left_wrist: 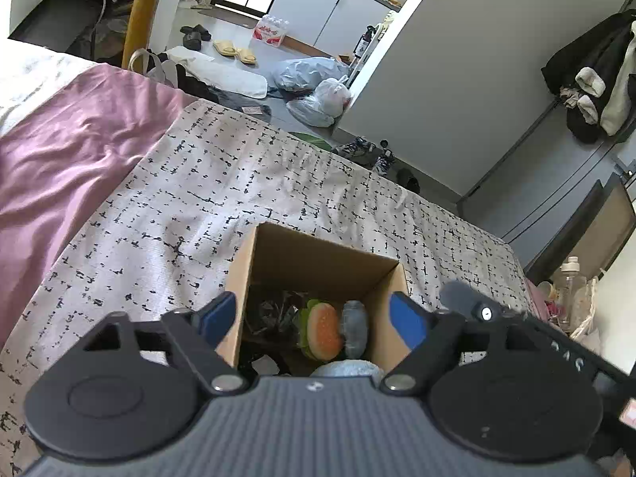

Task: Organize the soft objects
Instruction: 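Open both grippers to drop the plush toys into the box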

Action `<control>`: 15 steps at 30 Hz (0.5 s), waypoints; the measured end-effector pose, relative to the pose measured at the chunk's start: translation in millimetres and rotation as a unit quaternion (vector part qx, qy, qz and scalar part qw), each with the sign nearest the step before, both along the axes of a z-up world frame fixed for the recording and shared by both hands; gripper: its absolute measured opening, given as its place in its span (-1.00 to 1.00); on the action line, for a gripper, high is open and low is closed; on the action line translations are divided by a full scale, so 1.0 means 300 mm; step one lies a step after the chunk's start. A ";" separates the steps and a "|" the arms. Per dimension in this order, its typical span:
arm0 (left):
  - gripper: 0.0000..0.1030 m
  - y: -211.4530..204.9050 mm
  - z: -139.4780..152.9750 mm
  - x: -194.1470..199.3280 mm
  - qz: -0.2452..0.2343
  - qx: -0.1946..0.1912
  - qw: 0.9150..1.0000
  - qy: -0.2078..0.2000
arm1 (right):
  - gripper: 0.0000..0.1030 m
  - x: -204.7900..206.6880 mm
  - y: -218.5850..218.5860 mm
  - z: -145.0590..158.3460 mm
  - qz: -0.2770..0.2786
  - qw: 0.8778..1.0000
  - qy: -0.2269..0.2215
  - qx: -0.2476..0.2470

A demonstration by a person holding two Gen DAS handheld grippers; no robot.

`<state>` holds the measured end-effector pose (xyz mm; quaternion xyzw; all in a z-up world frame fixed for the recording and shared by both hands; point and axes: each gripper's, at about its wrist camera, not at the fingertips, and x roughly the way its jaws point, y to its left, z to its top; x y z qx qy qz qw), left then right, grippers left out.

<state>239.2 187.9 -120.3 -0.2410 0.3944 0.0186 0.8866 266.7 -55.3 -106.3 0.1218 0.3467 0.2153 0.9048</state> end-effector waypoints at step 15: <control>1.00 -0.105 0.182 -0.123 0.010 0.050 0.999 -0.005 | 0.62 -0.164 -0.231 0.069 -0.011 0.999 0.029 -0.010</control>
